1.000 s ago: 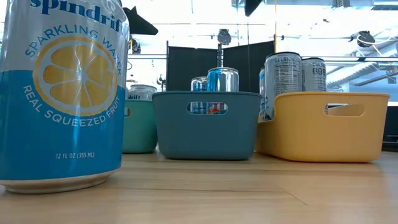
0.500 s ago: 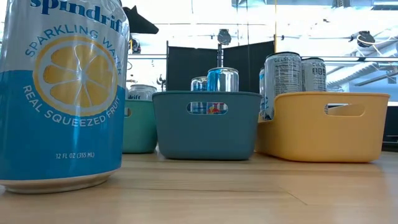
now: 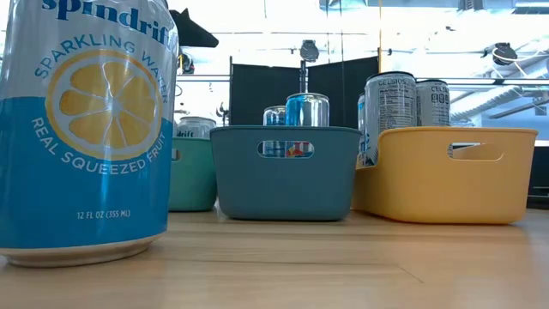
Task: Sort soda cans
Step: Put the white-blue soda can into the yellow bin
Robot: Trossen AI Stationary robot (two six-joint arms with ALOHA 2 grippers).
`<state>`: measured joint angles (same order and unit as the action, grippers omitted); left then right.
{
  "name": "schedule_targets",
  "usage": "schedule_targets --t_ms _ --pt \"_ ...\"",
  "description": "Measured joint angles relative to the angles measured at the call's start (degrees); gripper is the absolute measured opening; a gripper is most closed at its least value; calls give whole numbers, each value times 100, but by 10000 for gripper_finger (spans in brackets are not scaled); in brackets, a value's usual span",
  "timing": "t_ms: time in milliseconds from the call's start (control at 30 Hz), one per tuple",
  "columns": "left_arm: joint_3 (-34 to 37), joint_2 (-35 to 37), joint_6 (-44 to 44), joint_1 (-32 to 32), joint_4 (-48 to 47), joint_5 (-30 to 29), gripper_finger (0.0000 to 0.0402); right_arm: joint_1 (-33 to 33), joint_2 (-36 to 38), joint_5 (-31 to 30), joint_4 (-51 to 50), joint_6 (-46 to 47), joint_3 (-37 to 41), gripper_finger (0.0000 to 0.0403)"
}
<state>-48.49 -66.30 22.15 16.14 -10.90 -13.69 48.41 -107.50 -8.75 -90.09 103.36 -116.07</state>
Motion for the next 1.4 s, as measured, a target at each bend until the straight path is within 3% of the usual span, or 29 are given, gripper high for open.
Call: schedule_targets --t_ms 433,667,1000,1400 --pt "0 0 5 0 9 2 368 1287 -2 -9 187 1302 76 219" --pt "0 0 7 0 9 0 368 1775 -4 -141 74 1917 76 244" --pt "0 0 9 0 5 0 368 2039 -20 -463 248 2157 74 288" --pt "0 1 9 -1 5 -38 368 2034 -65 -593 592 2040 191 300"
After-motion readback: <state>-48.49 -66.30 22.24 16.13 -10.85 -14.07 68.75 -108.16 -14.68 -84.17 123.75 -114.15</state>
